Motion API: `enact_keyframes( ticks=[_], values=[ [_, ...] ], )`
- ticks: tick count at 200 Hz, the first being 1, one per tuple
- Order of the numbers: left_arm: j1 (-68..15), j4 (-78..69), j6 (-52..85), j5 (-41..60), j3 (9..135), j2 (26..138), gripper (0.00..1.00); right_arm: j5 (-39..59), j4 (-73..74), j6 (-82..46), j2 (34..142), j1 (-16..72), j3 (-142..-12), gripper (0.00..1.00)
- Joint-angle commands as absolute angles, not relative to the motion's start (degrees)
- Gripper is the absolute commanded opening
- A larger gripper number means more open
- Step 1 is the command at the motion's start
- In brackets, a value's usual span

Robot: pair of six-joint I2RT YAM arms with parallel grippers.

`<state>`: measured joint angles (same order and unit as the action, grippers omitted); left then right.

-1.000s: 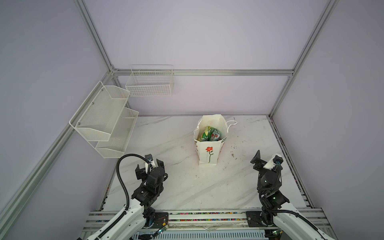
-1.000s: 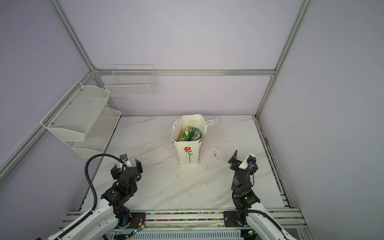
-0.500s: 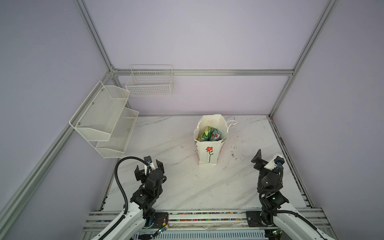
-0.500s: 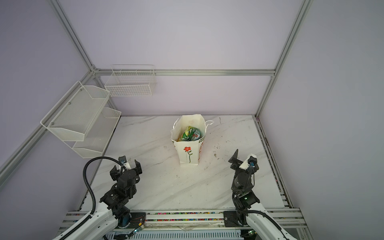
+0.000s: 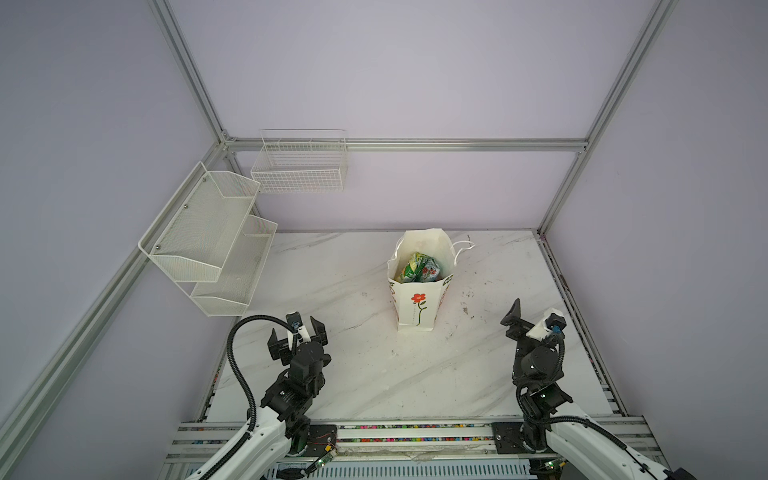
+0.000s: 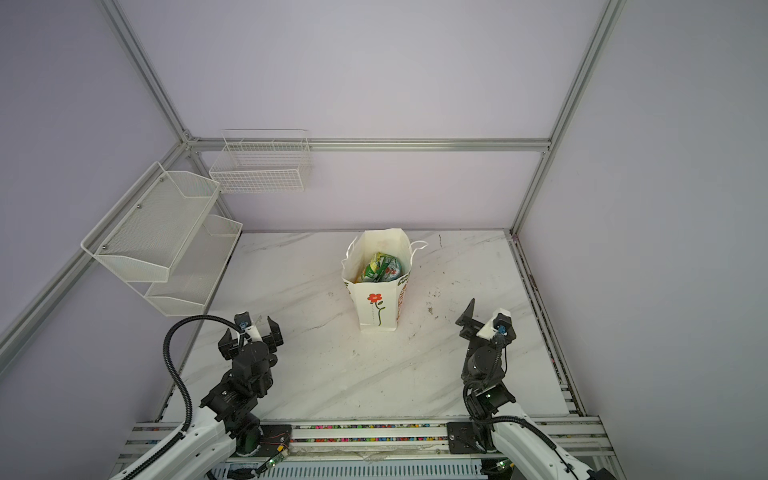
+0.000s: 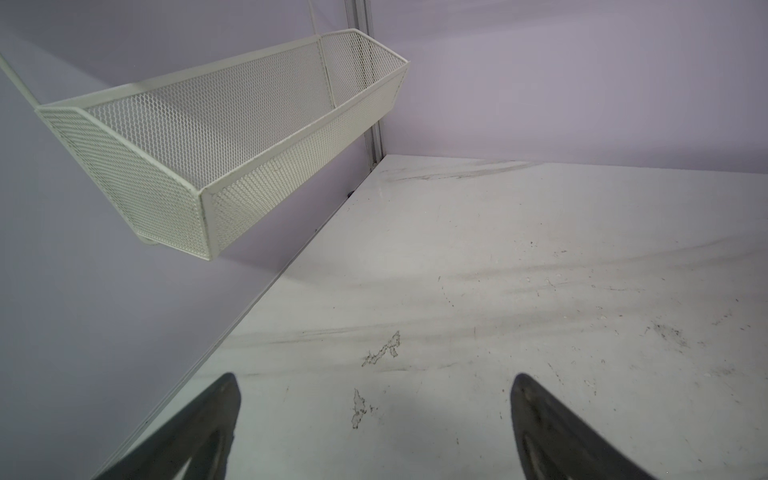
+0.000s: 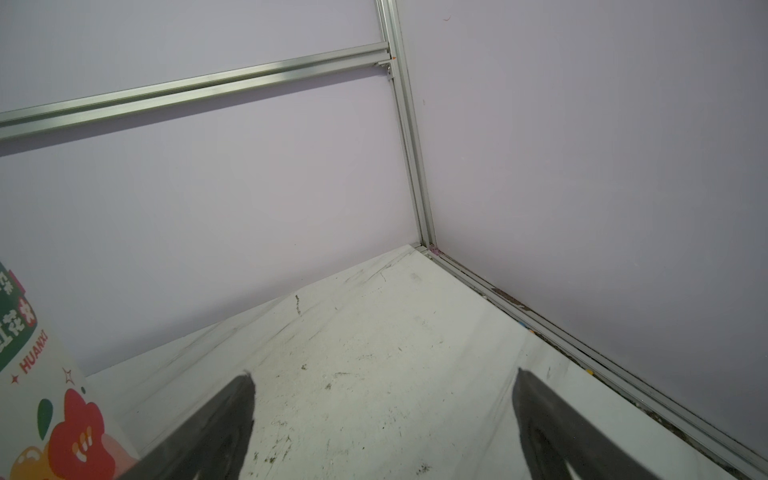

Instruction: Place the snacks into the paper bag

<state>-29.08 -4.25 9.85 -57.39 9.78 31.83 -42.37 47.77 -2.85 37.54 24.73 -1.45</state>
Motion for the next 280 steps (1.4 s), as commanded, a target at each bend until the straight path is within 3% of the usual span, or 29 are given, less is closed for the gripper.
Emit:
enact_keyframes(
  ticks=[1, 82, 215, 280],
  values=[
    [-29.20, -10.65, 7.76, -59.23, 7.32, 33.21, 1.00, -42.18, 54.58, -1.32, 40.08, 24.52, -1.21, 0.97],
    [-27.36, -20.28, 4.96, -58.12, 7.45, 41.29, 1.00, -40.81, 60.96, -1.25, 47.58, 23.22, -1.85, 0.97],
    [-20.58, -20.38, 7.40, -52.03, 9.51, 46.03, 1.00, -35.32, 69.97, -2.31, 60.21, 18.88, -3.96, 0.97],
    [-18.42, -28.06, 5.95, -49.89, 8.84, 49.94, 1.00, -33.85, 73.60, -2.33, 66.05, 17.71, -5.47, 0.97]
  ],
)
